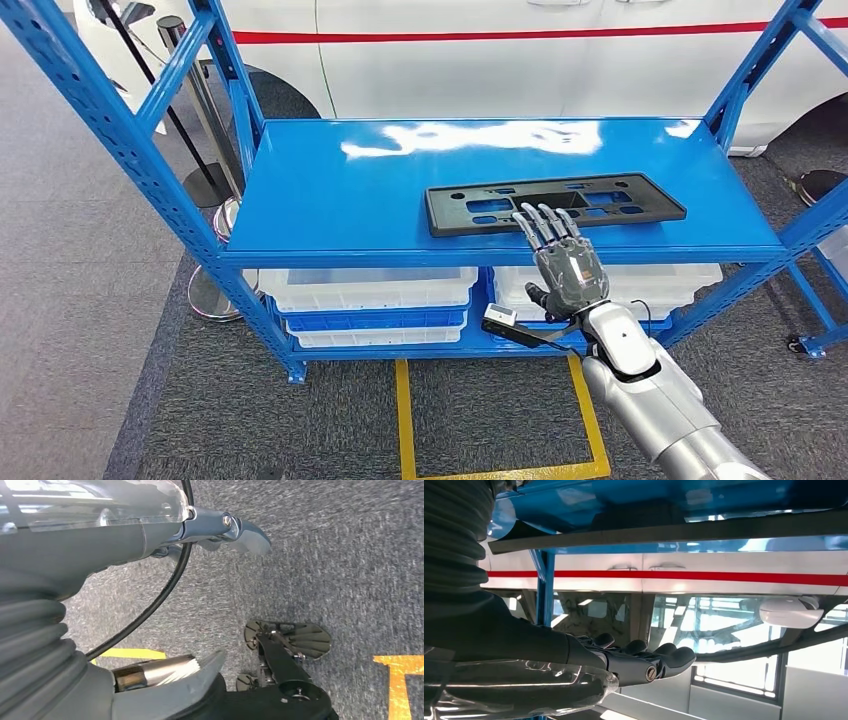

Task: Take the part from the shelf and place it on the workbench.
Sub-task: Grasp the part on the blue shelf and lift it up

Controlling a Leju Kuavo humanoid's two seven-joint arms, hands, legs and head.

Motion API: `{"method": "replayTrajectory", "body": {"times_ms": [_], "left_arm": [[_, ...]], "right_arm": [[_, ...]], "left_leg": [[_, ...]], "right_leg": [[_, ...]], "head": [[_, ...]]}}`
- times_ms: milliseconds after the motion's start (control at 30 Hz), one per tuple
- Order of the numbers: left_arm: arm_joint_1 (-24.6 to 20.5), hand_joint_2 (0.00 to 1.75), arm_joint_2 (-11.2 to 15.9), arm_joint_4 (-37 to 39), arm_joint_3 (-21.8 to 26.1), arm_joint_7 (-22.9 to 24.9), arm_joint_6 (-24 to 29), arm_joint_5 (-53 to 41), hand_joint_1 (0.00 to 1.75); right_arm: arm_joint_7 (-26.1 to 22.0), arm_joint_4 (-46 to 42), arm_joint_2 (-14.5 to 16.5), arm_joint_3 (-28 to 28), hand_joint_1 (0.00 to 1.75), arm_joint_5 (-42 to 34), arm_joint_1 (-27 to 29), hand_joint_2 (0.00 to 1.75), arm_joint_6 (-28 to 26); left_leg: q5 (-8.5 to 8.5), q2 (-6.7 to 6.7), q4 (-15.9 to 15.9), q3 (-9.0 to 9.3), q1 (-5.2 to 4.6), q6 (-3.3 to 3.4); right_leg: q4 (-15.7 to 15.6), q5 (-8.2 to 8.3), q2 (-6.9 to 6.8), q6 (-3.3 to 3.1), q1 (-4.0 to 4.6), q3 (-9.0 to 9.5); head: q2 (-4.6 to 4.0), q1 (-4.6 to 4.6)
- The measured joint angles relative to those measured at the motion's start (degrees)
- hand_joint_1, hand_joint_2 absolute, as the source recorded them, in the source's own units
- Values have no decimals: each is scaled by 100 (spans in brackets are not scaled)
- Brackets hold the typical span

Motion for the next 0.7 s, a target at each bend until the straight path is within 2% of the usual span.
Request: {"method": "replayTrajectory", "body": {"times_ms": [333,400,500,533,567,633,667,700], "left_arm": [[-5,0,1,0,0,-18,-58,-77,0],[-7,0,2,0,0,-31,-58,-90,0],[-9,0,0,0,-1,-35,-68,-96,0],[-11,0,-1,0,-1,-36,-71,-96,0],[-14,0,-1,0,-1,-38,-71,-96,0],[-18,0,-2,0,-1,-46,-71,-99,0],[-13,0,-2,0,-2,-50,-71,-102,0],[-6,0,-3,0,-2,-54,-71,-105,0]], "right_arm": [[3,1,24,51,0,-64,0,175,85],[5,1,24,53,0,-67,1,175,86],[7,1,23,54,0,-73,-2,175,86],[8,1,23,54,0,-74,-10,175,86],[8,1,22,55,0,-77,-16,175,87],[9,5,20,56,0,-84,-10,175,89],[9,9,18,56,0,-87,4,175,90],[9,13,16,57,0,-90,16,175,91]], "left_leg": [[-15,-3,22,-12,-48,25],[-22,-2,9,-24,-62,57],[-32,-1,-102,59,-36,166],[-32,2,-136,109,-26,195],[-32,8,-160,137,-21,213],[-52,10,-161,159,-29,230],[-73,8,-158,179,-33,232],[-102,5,-156,213,-37,227]], "right_leg": [[-23,9,-2,28,-34,-2],[-20,31,-1,63,-47,3],[153,47,-12,118,-60,-33],[337,-29,-21,116,-58,-139],[633,-155,-30,111,-51,-321],[1358,-401,-38,103,-28,-818],[1599,-425,-39,97,-18,-1030],[1644,-327,-41,79,-10,-1156]], "head": [[0,1],[0,1],[0,5],[0,7],[0,9],[0,9],[0,9],[0,9]]}}
